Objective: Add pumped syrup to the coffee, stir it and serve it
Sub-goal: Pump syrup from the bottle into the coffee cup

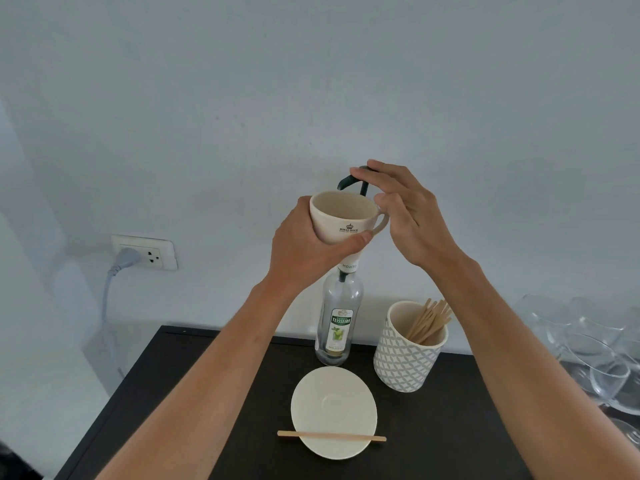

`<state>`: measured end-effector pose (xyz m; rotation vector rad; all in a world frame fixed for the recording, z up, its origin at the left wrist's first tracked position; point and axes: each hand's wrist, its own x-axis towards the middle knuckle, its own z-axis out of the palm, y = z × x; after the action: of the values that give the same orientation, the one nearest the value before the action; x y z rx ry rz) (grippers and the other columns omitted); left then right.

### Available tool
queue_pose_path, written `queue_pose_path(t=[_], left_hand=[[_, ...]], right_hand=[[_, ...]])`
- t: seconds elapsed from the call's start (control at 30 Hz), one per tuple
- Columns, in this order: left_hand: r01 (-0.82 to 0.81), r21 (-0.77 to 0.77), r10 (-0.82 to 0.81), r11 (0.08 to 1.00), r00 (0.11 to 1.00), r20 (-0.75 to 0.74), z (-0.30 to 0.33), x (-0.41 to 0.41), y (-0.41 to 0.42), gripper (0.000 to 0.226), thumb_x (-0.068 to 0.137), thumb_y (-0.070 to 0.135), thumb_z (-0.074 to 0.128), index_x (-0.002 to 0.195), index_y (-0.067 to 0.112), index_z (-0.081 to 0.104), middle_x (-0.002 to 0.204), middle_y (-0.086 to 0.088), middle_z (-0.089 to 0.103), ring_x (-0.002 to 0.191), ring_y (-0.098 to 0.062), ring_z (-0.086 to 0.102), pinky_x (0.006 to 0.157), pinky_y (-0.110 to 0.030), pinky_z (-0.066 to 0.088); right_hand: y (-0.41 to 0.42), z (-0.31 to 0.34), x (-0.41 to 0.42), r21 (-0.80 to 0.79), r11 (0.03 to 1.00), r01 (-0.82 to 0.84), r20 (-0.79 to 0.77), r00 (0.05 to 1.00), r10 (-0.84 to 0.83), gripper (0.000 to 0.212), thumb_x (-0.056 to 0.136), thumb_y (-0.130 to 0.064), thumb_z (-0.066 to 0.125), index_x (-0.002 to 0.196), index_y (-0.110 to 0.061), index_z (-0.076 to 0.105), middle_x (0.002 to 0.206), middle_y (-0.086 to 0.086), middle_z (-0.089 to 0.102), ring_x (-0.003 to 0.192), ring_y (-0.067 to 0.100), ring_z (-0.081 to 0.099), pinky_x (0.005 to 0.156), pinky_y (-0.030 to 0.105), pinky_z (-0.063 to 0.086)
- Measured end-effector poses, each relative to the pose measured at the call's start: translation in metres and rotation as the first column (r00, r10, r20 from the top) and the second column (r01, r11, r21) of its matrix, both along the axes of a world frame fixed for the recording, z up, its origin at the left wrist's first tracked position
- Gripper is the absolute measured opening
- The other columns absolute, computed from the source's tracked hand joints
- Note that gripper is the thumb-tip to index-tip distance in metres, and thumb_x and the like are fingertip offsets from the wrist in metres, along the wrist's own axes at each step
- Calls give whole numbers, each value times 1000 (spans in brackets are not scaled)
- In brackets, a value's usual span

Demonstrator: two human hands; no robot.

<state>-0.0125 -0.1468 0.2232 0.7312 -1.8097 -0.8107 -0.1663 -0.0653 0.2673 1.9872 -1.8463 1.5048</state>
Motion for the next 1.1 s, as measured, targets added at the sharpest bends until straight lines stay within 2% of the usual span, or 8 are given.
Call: queue_pose_path(t=[0.23, 0.43, 0.57, 0.6, 0.77, 0.9, 1.0, 1.1], left_hand=[[10, -3, -10, 1000, 1000, -16, 3, 0, -1, 82, 52, 72, 76, 118, 30, 52, 106, 16, 64, 94, -2, 63, 77, -35, 57], [4, -15, -4, 1000, 1000, -6, 0, 3, 0, 78, 53, 71, 77, 115, 31, 51, 105, 17, 64, 93, -1, 63, 75, -32, 57], [4, -20, -4, 1000, 1000, -4, -2, 5, 0, 74, 58, 62, 83, 117, 29, 52, 106, 16, 64, 94, -1, 63, 75, -28, 57], [2, -23, -2, 1000, 1000, -4, -2, 5, 1, 73, 59, 60, 84, 116, 29, 52, 106, 16, 64, 93, -1, 62, 74, -26, 56], [3, -25, -3, 1000, 1000, -9, -4, 8, 2, 72, 59, 60, 84, 115, 30, 51, 105, 17, 63, 92, 0, 62, 71, -23, 55], [3, -27, -4, 1000, 1000, -9, -4, 10, 3, 73, 57, 63, 83, 115, 31, 51, 105, 17, 63, 92, 0, 61, 72, -24, 55], [5, -15, -5, 1000, 1000, -11, -4, 11, 4, 77, 52, 70, 78, 113, 32, 51, 104, 18, 63, 92, 1, 61, 74, -27, 56], [4, -13, -4, 1000, 1000, -9, -3, 12, 4, 78, 51, 72, 76, 113, 34, 50, 104, 19, 62, 92, 2, 61, 74, -27, 56]], right_hand=[[-1, -1, -2, -16, 1000, 19, -45, 999, -19, 52, 91, -33, 32, 132, -30, 65, 145, -6, 51, 128, -7, 45, 103, 13, 38], [-1, -1, -3, 0, 999, 35, -108, 994, -35, 52, 95, -30, 30, 138, -34, 58, 153, -10, 44, 134, -5, 41, 109, 29, 40], [0, 4, -4, -14, 1000, 22, -59, 998, -22, 49, 98, -19, 32, 133, -32, 63, 148, -7, 51, 138, 2, 41, 114, 33, 36], [0, 5, -4, -12, 1000, 15, -53, 998, -15, 49, 98, -18, 32, 132, -31, 64, 147, -6, 52, 139, 2, 41, 114, 31, 35], [2, 3, -1, 18, 1000, 4, -33, 999, -4, 48, 99, -18, 32, 133, -32, 63, 149, -8, 49, 137, -4, 40, 103, 6, 31], [4, 4, 2, 23, 1000, 16, -27, 1000, -16, 49, 97, -19, 34, 133, -31, 64, 148, -9, 49, 125, -12, 44, 97, 4, 33], [5, 5, 4, 16, 1000, 22, -19, 1000, -22, 49, 95, -21, 34, 131, -32, 65, 146, -10, 50, 117, -13, 48, 96, 7, 37], [5, 4, 4, 10, 999, 33, -5, 999, -33, 49, 94, -23, 35, 131, -33, 65, 147, -10, 50, 119, -8, 48, 100, 19, 42]])
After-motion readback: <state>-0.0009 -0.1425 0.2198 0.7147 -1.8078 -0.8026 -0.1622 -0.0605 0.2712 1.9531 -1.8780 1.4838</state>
